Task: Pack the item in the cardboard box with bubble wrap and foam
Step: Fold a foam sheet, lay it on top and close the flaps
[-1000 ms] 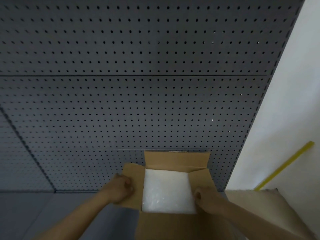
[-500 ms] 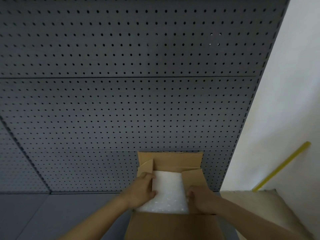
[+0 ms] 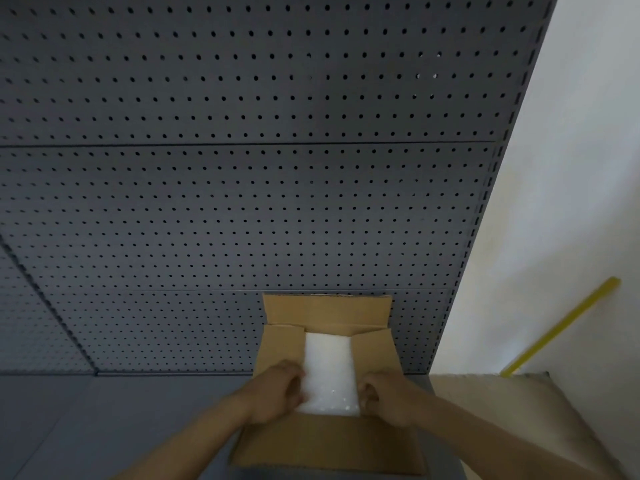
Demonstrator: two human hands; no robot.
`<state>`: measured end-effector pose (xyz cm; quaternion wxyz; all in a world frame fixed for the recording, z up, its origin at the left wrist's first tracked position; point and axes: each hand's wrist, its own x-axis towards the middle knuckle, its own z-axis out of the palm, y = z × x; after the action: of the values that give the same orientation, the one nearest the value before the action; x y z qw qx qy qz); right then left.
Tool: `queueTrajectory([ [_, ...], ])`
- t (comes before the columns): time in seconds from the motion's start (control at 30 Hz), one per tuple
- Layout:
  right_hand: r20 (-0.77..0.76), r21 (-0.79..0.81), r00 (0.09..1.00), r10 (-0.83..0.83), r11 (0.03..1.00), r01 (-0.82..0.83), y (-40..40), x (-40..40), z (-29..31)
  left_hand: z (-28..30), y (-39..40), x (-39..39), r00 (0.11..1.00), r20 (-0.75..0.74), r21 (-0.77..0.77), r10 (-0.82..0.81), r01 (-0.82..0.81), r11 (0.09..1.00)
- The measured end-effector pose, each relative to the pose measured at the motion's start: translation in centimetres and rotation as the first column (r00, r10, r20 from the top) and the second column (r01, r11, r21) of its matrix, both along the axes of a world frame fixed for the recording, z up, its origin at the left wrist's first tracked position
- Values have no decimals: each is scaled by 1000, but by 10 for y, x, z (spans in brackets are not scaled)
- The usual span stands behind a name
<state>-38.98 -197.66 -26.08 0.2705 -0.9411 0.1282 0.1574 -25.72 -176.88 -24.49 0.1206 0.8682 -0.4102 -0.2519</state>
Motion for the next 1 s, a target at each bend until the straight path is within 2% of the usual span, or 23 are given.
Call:
queueTrajectory([
  [0.1,33,49,999,-5,999,4,0,-4,3,10,1,-5,999,44,-27,6,-5,1000],
  [0.23,110,21,993,-36,999,34,13,-10,9,17,10,-17,994,104,-51,12,-6,999],
  [0.4,175,-126,984,-35,990,58,41,-36,22,22,37,-39,983,181,-82,-20,35,996],
  [0.5,219,-173,974,-48,981,87,73,-59,29,19,59,-56,987,157,-122,-32,52,991],
  [0.6,251,-327,968,-25,939,109,105,-81,28,10,82,-75,991,121,-143,-52,69,987],
  [0.77,264,-279,961,-78,948,154,140,-106,18,-5,109,-104,986,138,-112,-95,111,988],
  [0.9,282,-328,958,-50,933,146,137,-112,2,-7,120,-117,972,231,-191,-35,80,978],
  [1.0,348,-378,937,-36,909,175,120,-110,-3,-10,121,-122,942,328,-185,70,-8,983],
])
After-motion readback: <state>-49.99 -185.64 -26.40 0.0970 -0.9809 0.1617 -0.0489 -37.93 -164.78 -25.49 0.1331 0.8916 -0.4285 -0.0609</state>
